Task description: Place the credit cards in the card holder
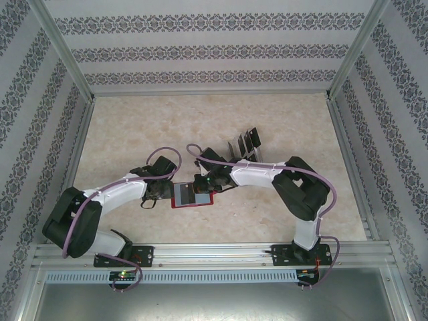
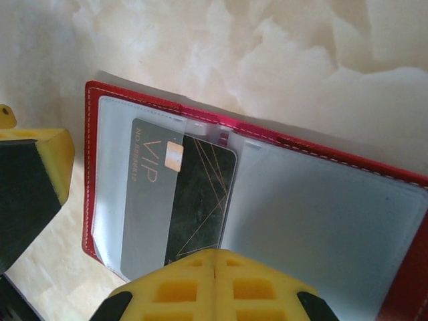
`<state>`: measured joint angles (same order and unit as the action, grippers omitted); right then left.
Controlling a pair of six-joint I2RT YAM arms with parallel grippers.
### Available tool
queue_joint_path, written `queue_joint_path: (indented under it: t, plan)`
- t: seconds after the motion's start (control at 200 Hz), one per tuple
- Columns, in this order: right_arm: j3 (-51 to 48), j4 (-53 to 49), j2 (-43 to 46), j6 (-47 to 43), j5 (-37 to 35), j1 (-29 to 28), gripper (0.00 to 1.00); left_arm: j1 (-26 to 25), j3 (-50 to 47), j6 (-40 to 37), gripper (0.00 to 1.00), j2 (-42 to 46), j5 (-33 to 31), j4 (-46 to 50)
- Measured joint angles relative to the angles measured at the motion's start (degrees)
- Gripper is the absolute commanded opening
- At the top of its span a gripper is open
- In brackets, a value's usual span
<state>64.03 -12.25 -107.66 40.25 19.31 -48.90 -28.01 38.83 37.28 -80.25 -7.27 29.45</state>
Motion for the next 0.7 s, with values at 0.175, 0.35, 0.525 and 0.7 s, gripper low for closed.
queue_joint_path:
  t: [0.175,0.35,0.525,0.7]
  plan:
    - [0.44,-0.50,-1.11,0.00,0.00,-0.39,0.00,0.00,0.00,-0.13,0.68,-0.20,0.28,-0.50]
    - [0.76,-0.79,-1.86,0.02,0.00,-0.52,0.00,0.00,-0.04,-0.22,0.68,-0.72,1.03,-1.55]
    - [2.32,-0.87,-3.13,0.04,0.02,-1.55,0.00,0.00,-0.35,-0.22,0.68,-1.11,1.11,-2.32]
    - [3.76,-0.85,-4.39,0.07,0.04,-2.38,0.00,0.00,-0.79,-0.22,0.68,-1.31,1.27,-2.82]
